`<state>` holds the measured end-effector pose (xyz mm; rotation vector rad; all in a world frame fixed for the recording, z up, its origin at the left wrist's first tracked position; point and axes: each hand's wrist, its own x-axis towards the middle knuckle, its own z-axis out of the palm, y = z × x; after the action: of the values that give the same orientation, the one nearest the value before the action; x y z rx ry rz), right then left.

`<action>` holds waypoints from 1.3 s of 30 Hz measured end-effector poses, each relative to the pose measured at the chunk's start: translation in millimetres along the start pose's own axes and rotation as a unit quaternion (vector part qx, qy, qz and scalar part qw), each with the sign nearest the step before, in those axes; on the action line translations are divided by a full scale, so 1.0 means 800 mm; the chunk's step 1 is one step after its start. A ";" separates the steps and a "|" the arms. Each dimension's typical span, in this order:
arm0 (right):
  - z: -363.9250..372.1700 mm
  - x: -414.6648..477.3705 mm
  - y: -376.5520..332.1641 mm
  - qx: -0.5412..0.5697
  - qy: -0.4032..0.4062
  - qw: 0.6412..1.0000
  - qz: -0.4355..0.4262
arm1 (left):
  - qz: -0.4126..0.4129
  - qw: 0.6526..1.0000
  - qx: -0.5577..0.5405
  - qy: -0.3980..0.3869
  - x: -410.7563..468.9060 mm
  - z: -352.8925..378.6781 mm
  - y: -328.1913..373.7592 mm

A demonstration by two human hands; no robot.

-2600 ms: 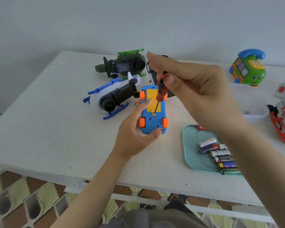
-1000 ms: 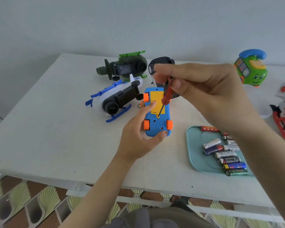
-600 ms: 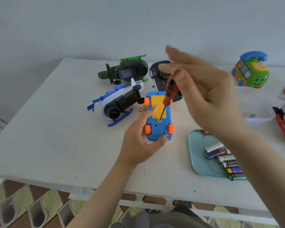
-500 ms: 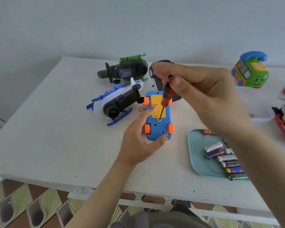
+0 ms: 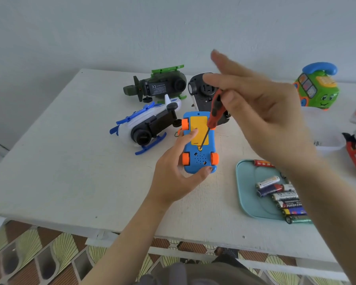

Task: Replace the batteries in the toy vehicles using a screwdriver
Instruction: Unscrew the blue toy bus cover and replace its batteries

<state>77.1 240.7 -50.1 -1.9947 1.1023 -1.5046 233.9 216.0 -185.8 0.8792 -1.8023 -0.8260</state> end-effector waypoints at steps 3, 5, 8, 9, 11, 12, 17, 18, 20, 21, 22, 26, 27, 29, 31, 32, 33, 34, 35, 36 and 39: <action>-0.005 -0.001 -0.007 0.080 -0.051 0.995 0.029 | 0.001 1.000 0.004 0.001 -0.001 0.000 0.001; -0.003 -0.001 -0.007 0.077 -0.036 0.996 0.029 | -0.002 1.000 0.011 0.005 -0.001 0.001 0.001; 0.010 -0.007 -0.009 0.024 0.036 0.999 0.033 | -0.001 1.000 0.016 0.010 -0.002 0.002 0.000; 0.014 -0.008 -0.009 -0.007 0.062 0.998 0.032 | -0.001 1.000 0.015 0.010 -0.002 0.002 0.000; 0.017 -0.010 -0.007 -0.104 0.114 0.988 0.008 | -0.002 1.000 0.009 0.009 -0.001 0.002 0.002; 0.016 -0.010 -0.006 -0.155 0.136 0.978 -0.004 | -0.003 1.000 0.006 0.008 -0.002 0.002 0.002; 0.002 -0.005 -0.010 -0.079 0.062 0.995 0.025 | 0.004 1.000 0.013 0.009 0.000 0.002 0.004; -0.001 -0.004 -0.013 -0.029 0.037 0.998 0.051 | 0.006 1.000 0.013 0.010 -0.001 0.001 0.003; -0.008 -0.002 -0.017 0.052 -0.001 0.995 0.080 | 0.008 1.000 0.009 0.012 -0.001 0.002 0.003; -0.011 -0.001 -0.017 0.082 -0.014 0.993 0.085 | 0.007 1.000 0.009 0.012 -0.001 0.002 0.003; -0.013 0.000 -0.016 0.100 -0.023 0.991 0.086 | 0.007 1.000 0.009 0.012 -0.001 0.002 0.003; -0.011 -0.003 -0.010 0.050 0.015 0.997 0.058 | 0.005 1.000 0.001 0.010 -0.001 0.003 0.004; -0.011 -0.005 -0.007 0.023 0.037 0.998 0.048 | 0.004 1.000 0.001 0.010 -0.001 0.003 0.004; -0.012 -0.008 0.000 -0.069 0.074 0.995 0.011 | 0.005 1.000 0.007 0.011 -0.001 0.003 0.003; -0.014 -0.010 0.004 -0.145 0.078 0.985 -0.043 | 0.002 1.000 0.012 0.009 -0.001 0.003 0.002; -0.015 -0.012 0.005 -0.150 0.065 0.985 -0.062 | 0.002 1.000 0.013 0.009 0.000 0.003 0.002; -0.016 -0.013 0.005 -0.133 0.045 0.988 -0.066 | 0.002 1.000 0.014 0.008 0.000 0.003 0.002; -0.016 -0.013 0.004 -0.091 0.019 0.994 -0.055 | 0.003 1.000 0.014 0.008 0.000 0.003 0.002; -0.014 -0.014 0.002 -0.027 -0.009 0.999 -0.028 | 0.003 1.000 0.014 0.008 0.000 0.003 0.001; -0.012 -0.014 0.000 0.043 -0.032 0.999 -0.001 | 0.003 1.000 0.013 0.008 0.000 0.003 0.001; -0.011 -0.011 0.000 0.164 -0.028 0.985 0.038 | 0.000 1.000 0.016 0.007 -0.001 0.003 0.001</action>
<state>67.7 248.5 -52.5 -1.7382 0.8351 -1.4738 231.7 217.2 -186.6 0.9034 -1.8079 -0.7909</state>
